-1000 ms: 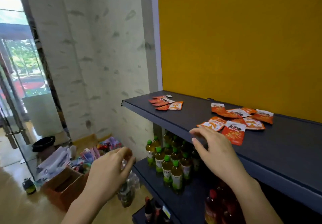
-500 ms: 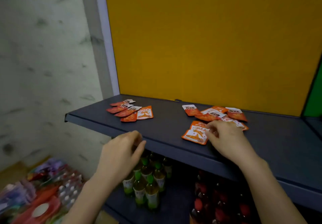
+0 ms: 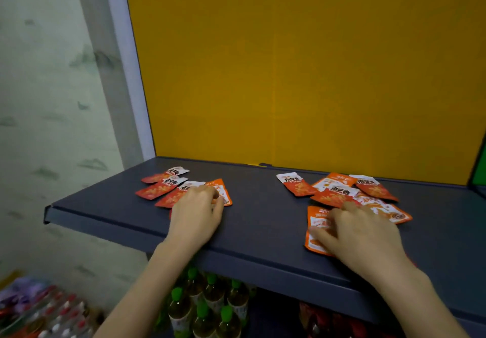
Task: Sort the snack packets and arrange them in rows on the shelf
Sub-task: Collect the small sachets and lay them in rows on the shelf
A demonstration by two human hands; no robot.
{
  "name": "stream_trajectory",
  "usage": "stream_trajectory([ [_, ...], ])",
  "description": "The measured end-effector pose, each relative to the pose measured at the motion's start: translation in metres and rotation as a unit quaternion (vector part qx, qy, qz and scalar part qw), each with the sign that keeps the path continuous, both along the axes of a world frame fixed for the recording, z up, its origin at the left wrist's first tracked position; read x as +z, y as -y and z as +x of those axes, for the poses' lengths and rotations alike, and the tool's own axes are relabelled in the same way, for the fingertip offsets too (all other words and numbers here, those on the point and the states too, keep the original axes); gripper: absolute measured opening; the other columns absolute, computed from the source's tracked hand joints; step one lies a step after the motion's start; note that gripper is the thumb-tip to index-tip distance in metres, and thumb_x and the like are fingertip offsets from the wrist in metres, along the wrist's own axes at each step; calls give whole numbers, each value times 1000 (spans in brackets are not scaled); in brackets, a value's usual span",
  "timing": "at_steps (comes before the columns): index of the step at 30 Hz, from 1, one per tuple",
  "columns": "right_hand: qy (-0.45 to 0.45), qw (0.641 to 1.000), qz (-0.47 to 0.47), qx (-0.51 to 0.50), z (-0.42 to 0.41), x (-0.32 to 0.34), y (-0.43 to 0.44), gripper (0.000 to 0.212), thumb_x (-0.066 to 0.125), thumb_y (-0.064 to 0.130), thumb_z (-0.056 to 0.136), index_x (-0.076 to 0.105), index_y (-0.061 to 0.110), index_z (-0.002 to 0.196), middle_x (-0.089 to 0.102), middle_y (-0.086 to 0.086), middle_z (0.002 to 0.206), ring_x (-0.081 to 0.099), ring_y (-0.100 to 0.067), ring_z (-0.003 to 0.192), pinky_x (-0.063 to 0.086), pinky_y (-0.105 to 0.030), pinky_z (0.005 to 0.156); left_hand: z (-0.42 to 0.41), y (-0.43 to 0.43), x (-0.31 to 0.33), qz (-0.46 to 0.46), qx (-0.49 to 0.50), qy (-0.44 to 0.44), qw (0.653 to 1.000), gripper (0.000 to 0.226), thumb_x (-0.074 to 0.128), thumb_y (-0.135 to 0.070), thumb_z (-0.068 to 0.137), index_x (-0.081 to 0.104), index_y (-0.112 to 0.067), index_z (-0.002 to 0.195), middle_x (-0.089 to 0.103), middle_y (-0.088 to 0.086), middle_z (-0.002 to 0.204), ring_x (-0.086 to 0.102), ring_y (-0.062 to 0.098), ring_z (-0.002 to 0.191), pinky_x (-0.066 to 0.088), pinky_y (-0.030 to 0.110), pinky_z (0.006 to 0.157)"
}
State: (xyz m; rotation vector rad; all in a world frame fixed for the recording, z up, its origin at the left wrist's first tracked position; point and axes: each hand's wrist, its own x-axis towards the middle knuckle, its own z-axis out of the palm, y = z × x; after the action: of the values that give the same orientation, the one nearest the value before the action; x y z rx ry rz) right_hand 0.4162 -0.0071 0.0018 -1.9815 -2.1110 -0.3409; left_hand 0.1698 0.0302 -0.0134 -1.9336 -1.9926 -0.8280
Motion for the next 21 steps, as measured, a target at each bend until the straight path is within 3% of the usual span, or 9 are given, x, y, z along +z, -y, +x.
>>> stream_trajectory([
  [6, -10, 1000, -9, -2, -11, -5, 0, 47, 35, 60, 89, 54, 34, 123, 51, 7, 128, 43, -16, 124, 38, -30, 96, -13, -56, -1, -119, 58, -141, 981, 45, 32, -38, 97, 60, -7, 114, 58, 12, 124, 45, 27, 120, 37, 36, 96],
  [10, -82, 996, -14, -28, -22, -6, -4, 49, 38, 66, 85, 54, 37, 121, 55, 9, 126, 47, -15, 121, 43, -31, 93, -16, -64, -9, -131, 11, -187, 974, 45, 30, -39, 96, 56, -11, 120, 55, 9, 131, 40, 26, 125, 31, 36, 100],
  [15, -141, 988, -20, -56, -33, -9, -9, 49, 51, 65, 80, 53, 31, 115, 56, 6, 123, 49, -18, 116, 43, -31, 88, -9, -70, -5, -154, -77, -81, 982, 44, 36, -40, 95, 47, -9, 124, 53, 14, 129, 42, 30, 120, 36, 36, 98],
  [19, -217, 972, -59, -63, -34, -8, -11, 43, 65, 57, 75, 44, 31, 102, 55, 1, 120, 50, -20, 109, 38, -30, 81, 1, -79, 2, -202, -52, -29, 978, 68, 46, -56, 87, 37, -3, 129, 46, 20, 135, 37, 35, 127, 34, 39, 101],
  [21, -260, 961, -62, -67, -34, -6, -12, 51, 71, 51, 72, 39, 29, 106, 52, 1, 122, 50, -18, 106, 35, -28, 77, 5, -85, 6, -223, -51, 26, 973, 83, 59, -55, 80, 28, 1, 132, 41, 22, 139, 34, 36, 130, 33, 40, 103],
])
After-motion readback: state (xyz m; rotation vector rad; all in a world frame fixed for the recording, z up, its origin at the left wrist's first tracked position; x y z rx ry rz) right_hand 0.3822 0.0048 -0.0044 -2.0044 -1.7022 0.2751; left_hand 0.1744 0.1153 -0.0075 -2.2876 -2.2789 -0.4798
